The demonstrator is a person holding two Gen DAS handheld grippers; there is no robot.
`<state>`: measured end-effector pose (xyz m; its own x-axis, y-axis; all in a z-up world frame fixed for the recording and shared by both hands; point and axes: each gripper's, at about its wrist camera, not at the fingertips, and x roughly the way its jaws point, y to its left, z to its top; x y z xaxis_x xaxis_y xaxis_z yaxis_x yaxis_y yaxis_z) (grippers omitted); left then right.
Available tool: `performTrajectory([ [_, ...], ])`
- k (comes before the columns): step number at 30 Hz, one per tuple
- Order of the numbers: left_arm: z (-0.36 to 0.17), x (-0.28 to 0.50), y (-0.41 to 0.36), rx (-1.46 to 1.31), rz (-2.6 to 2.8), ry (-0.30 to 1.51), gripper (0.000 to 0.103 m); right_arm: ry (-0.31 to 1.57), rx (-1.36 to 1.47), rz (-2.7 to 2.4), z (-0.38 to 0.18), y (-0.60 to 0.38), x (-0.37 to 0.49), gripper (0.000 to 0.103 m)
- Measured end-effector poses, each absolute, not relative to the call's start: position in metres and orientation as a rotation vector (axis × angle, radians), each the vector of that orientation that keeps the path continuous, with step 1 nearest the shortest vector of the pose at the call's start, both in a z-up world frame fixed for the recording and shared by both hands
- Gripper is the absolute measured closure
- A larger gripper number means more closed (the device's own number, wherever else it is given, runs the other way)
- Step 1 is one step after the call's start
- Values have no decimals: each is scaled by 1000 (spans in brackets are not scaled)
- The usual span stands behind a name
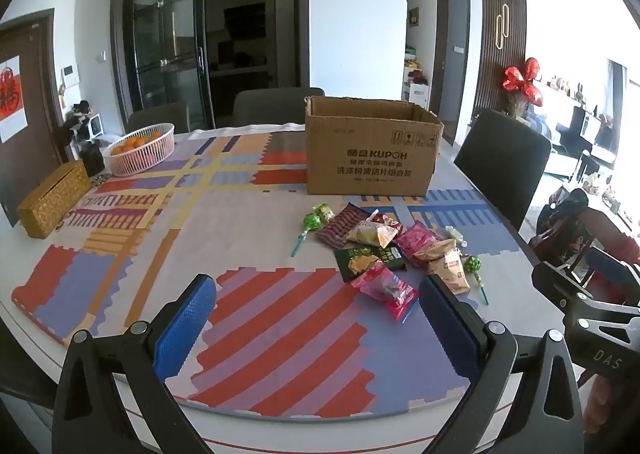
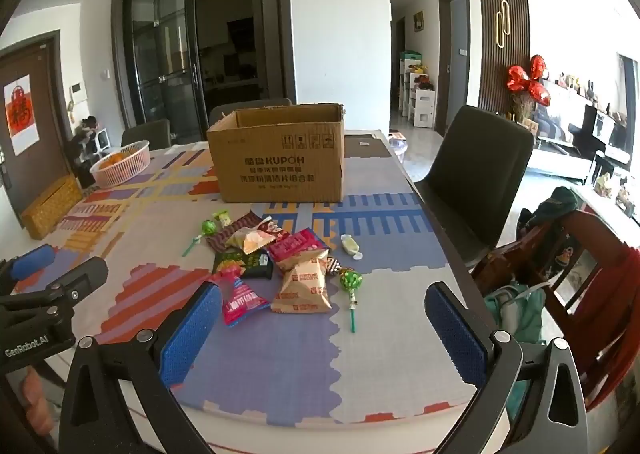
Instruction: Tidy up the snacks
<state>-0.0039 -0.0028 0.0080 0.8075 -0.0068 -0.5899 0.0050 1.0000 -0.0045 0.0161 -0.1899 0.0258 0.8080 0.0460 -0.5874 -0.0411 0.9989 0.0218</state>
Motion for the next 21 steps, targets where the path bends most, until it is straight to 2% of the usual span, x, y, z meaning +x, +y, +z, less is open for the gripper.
performTrajectory([
  [21,9,-3,-3,-6,-13,627,0,626,12,48,27,-190,16,0],
])
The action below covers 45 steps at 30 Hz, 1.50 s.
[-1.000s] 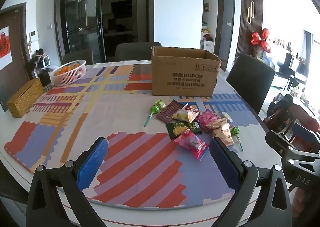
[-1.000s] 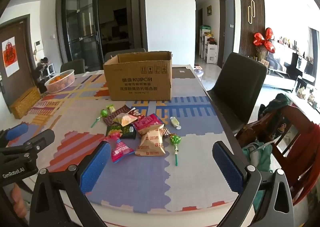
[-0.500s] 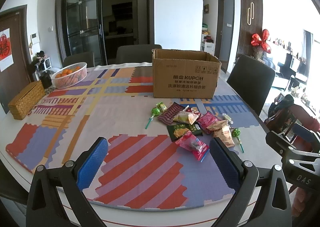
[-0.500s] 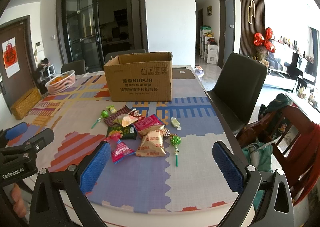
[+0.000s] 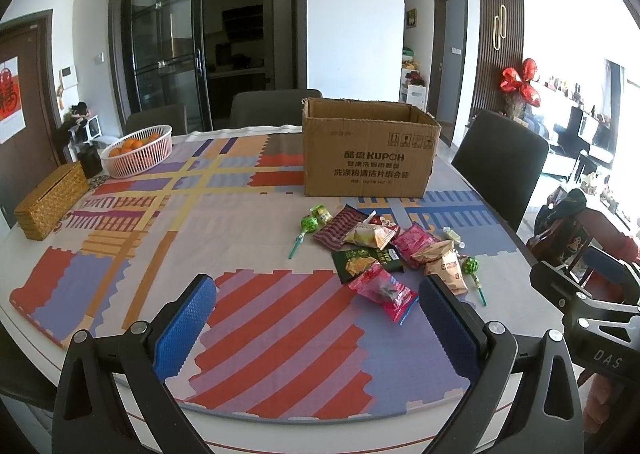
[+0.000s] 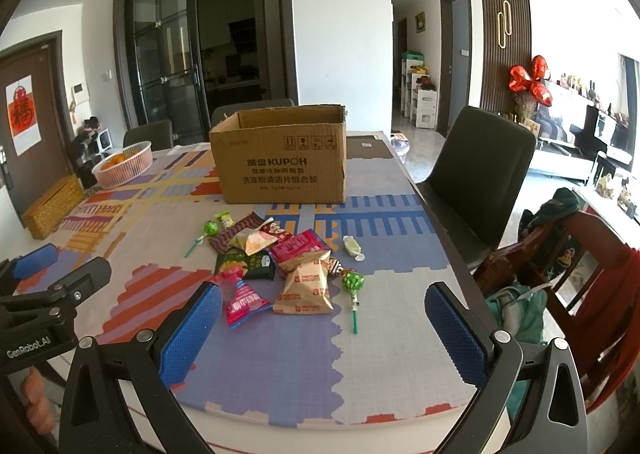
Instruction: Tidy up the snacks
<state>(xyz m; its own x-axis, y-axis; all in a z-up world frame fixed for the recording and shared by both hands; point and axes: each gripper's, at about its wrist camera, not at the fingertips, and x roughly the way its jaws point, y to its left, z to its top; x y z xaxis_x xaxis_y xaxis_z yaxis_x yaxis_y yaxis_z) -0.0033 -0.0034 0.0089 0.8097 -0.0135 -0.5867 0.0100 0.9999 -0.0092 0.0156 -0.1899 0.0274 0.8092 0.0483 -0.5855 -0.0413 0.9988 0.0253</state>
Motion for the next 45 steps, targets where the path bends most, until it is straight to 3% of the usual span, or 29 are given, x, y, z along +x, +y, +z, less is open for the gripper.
performTrajectory([
  [45,-2,8,-6,-2,-32,662,0,647,16,52,25,-189,22,0],
])
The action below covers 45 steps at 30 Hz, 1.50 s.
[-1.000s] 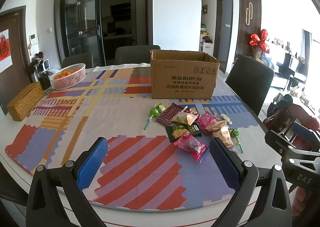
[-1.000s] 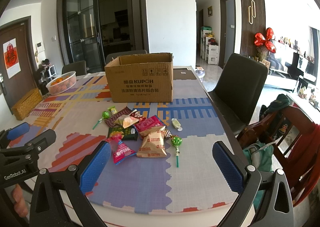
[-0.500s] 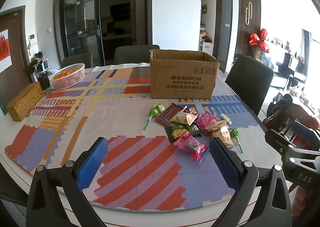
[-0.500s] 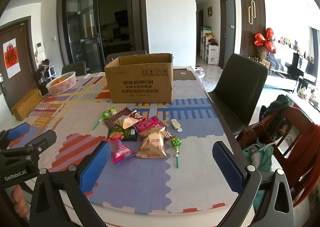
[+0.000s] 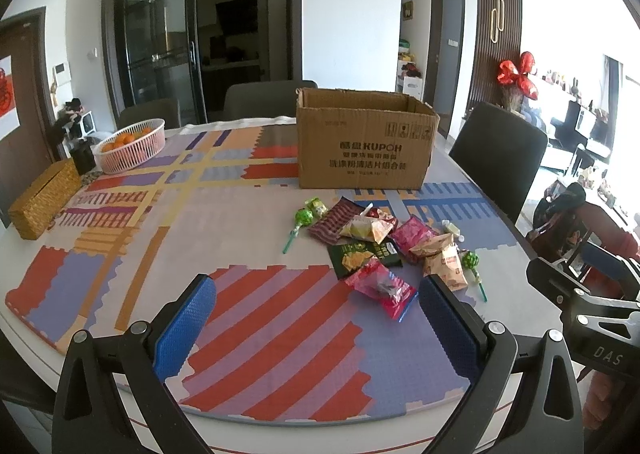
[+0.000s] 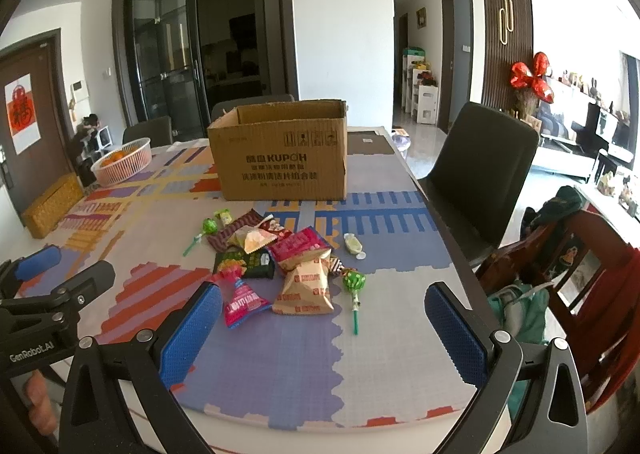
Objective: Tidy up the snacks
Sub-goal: 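Grasp the red candy bag with left tool while right tool grasps Fortune Biscuits bag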
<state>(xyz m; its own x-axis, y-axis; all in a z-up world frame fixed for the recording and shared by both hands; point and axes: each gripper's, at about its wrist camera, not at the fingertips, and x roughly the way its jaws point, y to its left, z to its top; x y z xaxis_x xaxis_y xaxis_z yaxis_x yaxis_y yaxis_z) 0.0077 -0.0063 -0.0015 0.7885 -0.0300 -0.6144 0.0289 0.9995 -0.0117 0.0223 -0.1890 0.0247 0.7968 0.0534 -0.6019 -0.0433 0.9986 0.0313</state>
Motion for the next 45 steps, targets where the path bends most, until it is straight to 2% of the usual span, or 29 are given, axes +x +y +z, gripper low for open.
performTrajectory([
  [10,-18,25,-8,7,-86,710,0,697,14,59,7,-191,40,0],
  [16,-27,39,-13,8,-126,732,7,724,12,69,-5,-192,52,1],
  [24,-47,68,-17,-45,-184,801,24,754,-15,95,-20,-187,73,12],
  [39,-92,115,-20,-117,-279,937,40,869,-15,146,-56,-177,115,28],
  [45,-105,126,-19,-180,-320,1000,42,897,-12,162,-65,-173,130,32],
])
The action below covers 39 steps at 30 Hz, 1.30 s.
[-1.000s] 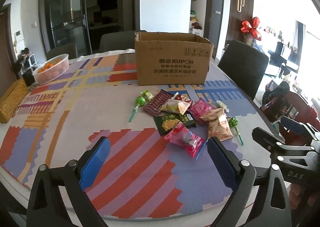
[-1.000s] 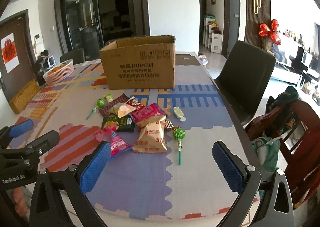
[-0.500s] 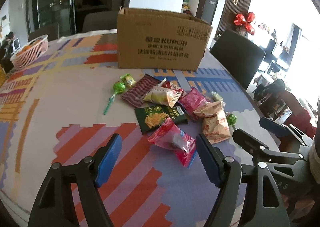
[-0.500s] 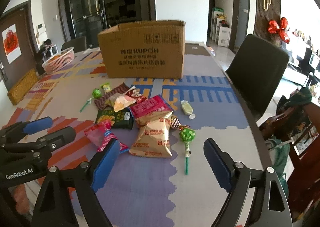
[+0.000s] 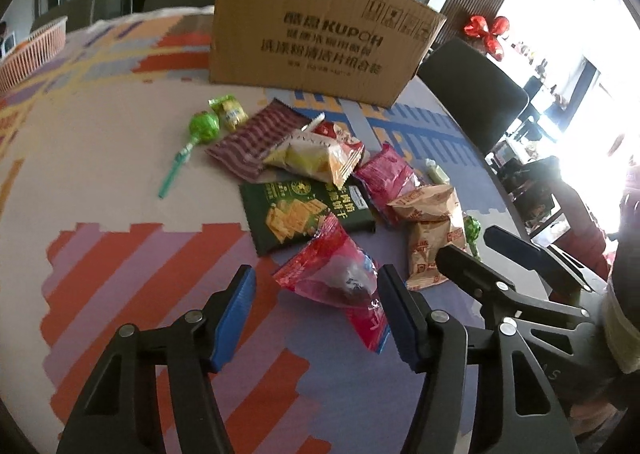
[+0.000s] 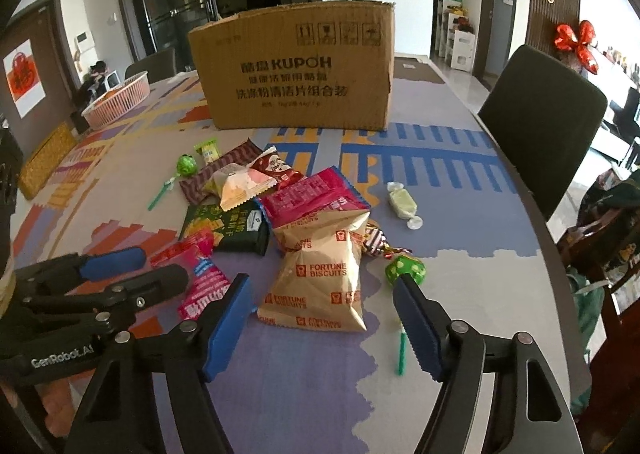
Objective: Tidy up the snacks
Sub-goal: 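Grasp the red candy bag with left tool while right tool grasps Fortune Biscuits bag, then carry both bags into the cardboard box and open both tools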
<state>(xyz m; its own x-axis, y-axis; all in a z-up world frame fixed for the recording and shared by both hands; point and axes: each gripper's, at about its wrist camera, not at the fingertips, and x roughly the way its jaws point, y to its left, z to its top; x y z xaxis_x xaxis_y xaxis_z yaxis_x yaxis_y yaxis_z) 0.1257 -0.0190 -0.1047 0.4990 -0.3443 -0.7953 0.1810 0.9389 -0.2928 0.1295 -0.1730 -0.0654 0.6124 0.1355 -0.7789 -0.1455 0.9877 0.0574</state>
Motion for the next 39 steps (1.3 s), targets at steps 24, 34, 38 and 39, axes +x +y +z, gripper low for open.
performTrajectory([
  [24,-116,134,-35,-248,-421,1046,71,980,27,193,-91,-169,155,54],
  [34,-96,125,-34,-173,-365,972,74,955,38,206,-81,-169,146,57],
  [38,-84,121,-33,-156,-355,930,75,927,37,209,-71,-169,140,57],
  [39,-81,119,-33,-149,-351,915,75,919,37,209,-67,-168,139,57],
])
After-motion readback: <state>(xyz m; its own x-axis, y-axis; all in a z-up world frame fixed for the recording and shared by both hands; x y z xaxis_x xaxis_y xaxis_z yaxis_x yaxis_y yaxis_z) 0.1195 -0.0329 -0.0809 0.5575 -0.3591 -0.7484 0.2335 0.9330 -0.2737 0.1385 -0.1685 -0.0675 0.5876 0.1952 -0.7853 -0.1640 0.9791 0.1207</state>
